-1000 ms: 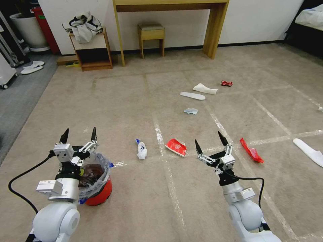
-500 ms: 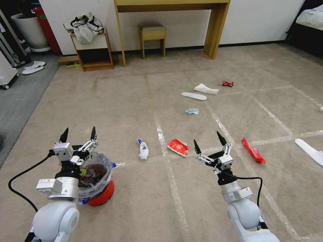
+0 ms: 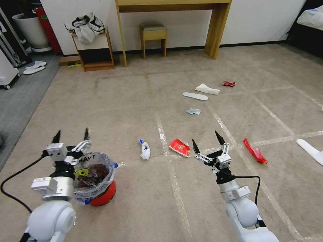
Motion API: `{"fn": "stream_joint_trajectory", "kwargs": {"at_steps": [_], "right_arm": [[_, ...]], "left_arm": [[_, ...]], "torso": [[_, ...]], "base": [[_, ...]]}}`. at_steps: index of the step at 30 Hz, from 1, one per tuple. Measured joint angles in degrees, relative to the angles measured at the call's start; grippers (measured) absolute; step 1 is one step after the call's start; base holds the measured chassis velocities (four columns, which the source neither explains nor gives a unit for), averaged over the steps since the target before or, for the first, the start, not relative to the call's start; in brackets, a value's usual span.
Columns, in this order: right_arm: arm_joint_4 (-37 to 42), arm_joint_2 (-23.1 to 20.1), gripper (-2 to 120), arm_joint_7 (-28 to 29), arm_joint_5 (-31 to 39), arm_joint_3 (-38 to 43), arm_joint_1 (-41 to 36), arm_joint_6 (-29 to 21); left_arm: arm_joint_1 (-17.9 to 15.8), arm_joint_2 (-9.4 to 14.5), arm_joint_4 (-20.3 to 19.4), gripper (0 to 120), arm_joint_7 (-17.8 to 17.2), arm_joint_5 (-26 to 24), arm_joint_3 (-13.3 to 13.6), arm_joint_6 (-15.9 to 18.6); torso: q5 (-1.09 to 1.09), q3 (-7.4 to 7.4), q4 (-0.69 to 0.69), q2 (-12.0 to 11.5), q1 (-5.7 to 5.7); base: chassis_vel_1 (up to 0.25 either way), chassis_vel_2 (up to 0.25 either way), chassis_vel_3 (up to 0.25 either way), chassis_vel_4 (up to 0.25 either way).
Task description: Pick up the trash bin and place the garbage on the floor into it.
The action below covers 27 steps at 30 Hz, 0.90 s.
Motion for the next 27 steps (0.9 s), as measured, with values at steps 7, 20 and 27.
{"fn": "stream_joint_trajectory", "kwargs": {"at_steps": [7,20,27], "right_arm": [[0.27,-0.54,100,0.0,0.35,0.12,-0.08,0.0],[0.19,-0.95,100,-0.05,0.02,-0.03,-0.45,-0.02],[-0.38,-1.14,100,-0.16,-0.31,-0.4,-0.32,-0.05]], "left_arm": [[0.06,13.54,-1.28,100,-4.84,-10.54,-6.86,13.57],[-3.93,33.91,7.95,100,-1.86,-47.23,-9.51,34.93],[-6.02,37.9,11.79,100,-4.33,-58.2,-6.15,39.2]], "torso": [[0.0,0.0,0.0,0.0,0.0],[0.01,0.01,0.0,0.0,0.0],[0.0,0.0,0.0,0.0,0.0]], "base": [[0.0,0.0,0.0,0.0],[0.0,0.0,0.0,0.0],[0.0,0.0,0.0,0.0]]}}
